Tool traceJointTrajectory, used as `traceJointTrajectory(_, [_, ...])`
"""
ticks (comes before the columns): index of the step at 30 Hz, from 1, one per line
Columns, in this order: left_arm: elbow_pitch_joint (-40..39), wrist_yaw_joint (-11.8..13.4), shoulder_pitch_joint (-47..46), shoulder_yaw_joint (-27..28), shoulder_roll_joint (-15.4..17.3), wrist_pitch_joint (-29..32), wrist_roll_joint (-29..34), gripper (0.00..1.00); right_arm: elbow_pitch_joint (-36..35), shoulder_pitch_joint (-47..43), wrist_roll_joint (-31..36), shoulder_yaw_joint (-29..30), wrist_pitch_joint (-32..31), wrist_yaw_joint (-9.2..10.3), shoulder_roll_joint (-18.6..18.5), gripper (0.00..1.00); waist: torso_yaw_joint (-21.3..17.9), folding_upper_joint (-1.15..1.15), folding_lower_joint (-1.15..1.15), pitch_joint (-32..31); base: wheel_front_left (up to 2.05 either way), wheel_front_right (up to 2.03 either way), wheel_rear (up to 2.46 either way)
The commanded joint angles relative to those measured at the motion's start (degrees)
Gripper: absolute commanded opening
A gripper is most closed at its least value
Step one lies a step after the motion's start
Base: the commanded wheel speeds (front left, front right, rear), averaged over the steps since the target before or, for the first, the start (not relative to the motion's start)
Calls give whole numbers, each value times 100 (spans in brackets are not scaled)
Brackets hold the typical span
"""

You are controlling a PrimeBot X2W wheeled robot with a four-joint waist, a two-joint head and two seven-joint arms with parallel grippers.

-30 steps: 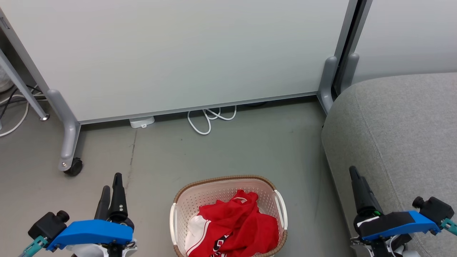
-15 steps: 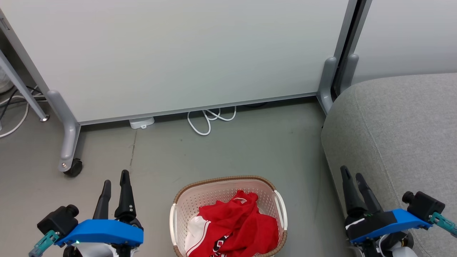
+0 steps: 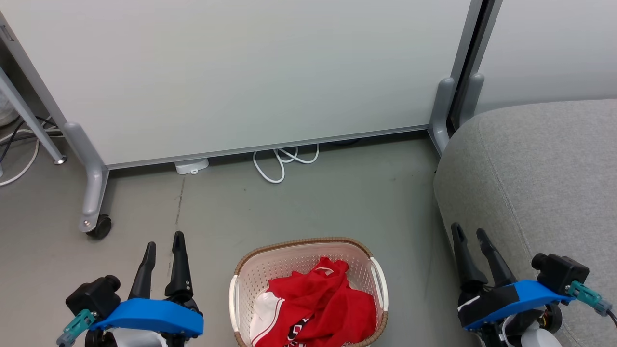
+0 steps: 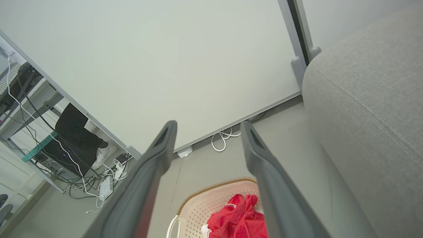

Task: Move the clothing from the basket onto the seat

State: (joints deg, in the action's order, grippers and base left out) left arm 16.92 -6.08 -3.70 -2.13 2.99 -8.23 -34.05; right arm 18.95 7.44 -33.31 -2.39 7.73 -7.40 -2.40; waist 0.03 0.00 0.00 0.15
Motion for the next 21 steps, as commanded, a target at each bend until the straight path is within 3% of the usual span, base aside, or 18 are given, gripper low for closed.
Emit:
traceJointTrajectory(1, [-24,-17,-133,-12,23,-51,144,100,-28,138,161,-21,52,-9,-46,100,2,0,0,0,0,0,0])
traceJointTrajectory(21, [93,-76,-156,-127,12,-334,1186,100,39,201,1270,-119,300,-12,-54,100,-8,0,0,12,0,0,0])
